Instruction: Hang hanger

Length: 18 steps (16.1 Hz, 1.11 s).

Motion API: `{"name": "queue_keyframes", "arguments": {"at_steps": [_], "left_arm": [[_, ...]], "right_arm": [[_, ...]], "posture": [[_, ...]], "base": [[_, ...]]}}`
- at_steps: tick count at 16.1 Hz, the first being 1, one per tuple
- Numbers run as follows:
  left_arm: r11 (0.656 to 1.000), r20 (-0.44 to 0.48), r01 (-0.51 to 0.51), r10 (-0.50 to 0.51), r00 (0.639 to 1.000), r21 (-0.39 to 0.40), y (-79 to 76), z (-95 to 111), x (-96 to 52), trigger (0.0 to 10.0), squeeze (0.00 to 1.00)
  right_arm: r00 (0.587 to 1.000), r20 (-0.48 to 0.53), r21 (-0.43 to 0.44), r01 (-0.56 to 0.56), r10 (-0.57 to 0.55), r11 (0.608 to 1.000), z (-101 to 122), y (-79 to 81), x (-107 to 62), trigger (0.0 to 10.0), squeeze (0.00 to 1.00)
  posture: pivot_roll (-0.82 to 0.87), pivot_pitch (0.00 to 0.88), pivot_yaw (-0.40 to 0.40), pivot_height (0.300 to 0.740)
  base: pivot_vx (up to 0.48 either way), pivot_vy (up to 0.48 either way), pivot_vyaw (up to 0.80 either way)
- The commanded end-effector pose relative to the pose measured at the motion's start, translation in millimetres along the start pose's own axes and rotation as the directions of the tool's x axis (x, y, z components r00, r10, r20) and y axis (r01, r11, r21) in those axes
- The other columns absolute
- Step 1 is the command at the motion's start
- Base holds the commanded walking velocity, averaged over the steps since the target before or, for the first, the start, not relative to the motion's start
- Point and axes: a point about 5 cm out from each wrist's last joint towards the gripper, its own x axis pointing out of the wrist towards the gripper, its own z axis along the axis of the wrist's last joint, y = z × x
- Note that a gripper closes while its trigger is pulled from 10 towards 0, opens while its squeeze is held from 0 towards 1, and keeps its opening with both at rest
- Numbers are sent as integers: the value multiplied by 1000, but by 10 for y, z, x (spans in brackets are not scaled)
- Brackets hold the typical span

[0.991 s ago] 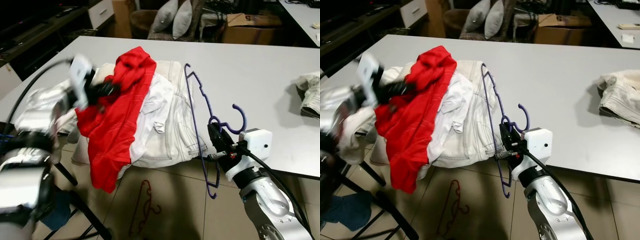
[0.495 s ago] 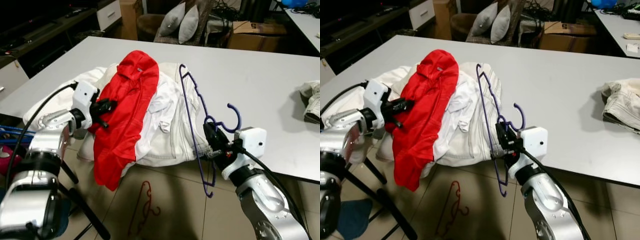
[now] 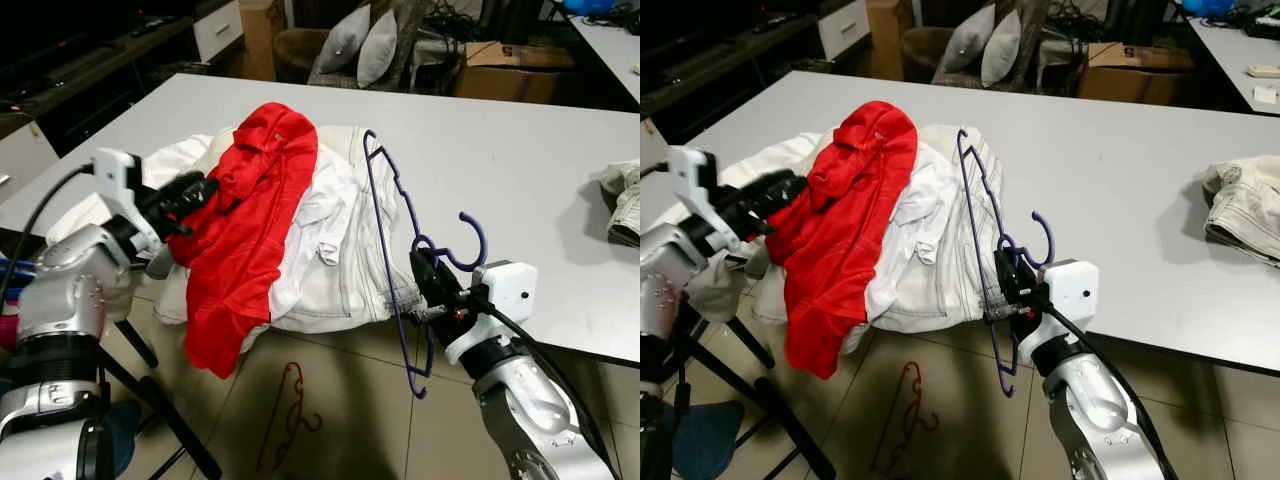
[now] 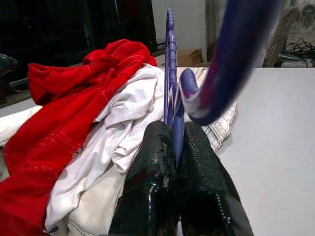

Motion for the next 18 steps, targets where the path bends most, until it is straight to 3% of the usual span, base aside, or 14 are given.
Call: {"name": "queue_keyframes", "arguments": {"at_steps": [1, 6, 10, 11, 13, 14, 15, 17, 18], "left_arm": [[999, -3, 4, -5, 1000, -37, -27, -10, -6, 10000, 1000], [995, -77, -53, 47, 996, -81, -113, -114, 98, 10000, 1000], [991, -31, -89, 86, 996, -101, -144, -54, 234, 10000, 1000], [980, -12, -154, 154, 988, -126, -97, -59, 257, 10000, 1000], [969, 1, -194, 197, 980, -155, -71, -73, 297, 10000, 1000], [965, -5, -206, 207, 978, -160, -64, -93, 320, 10000, 765], [955, -37, -264, 261, 965, -133, -33, -140, 372, 10000, 0], [926, -73, -353, 346, 935, -131, 20, -162, 437, 10000, 0], [924, -62, -350, 345, 937, -156, 17, -148, 456, 10000, 0]], "right_arm": [[1000, 11, -1, -7, 7, 1000, 7, 29, 12, 10000, 0], [1000, 12, 1, -28, 28, 1000, 4, 93, 4, 10000, 0], [997, 5, -1, -72, 72, 997, -3, 112, 22, 10000, 0], [997, 8, 0, -82, 82, 997, 5, 107, 30, 10000, 0], [996, 8, -2, -94, 94, 996, 12, 111, 37, 10000, 0], [995, 6, -5, -98, 98, 995, 10, 113, 41, 10000, 0], [995, 5, -8, -104, 104, 995, 9, 118, 48, 10000, 0], [994, 6, -9, -108, 108, 994, 11, 124, 54, 10000, 0], [994, 7, -8, -109, 109, 994, 10, 125, 54, 10000, 0]], "posture": [[2, 0, 112, 740], [9, 0, 119, 740], [29, 0, 108, 740], [32, 0, 104, 740], [31, 0, 102, 740], [31, 0, 102, 740], [31, 0, 102, 740], [29, 0, 105, 740], [29, 0, 105, 740]], "base": [[0, 0, 0], [0, 0, 0], [0, 0, 0], [0, 0, 0], [0, 0, 0], [0, 0, 0], [0, 0, 0], [0, 0, 0], [0, 0, 0]]}}
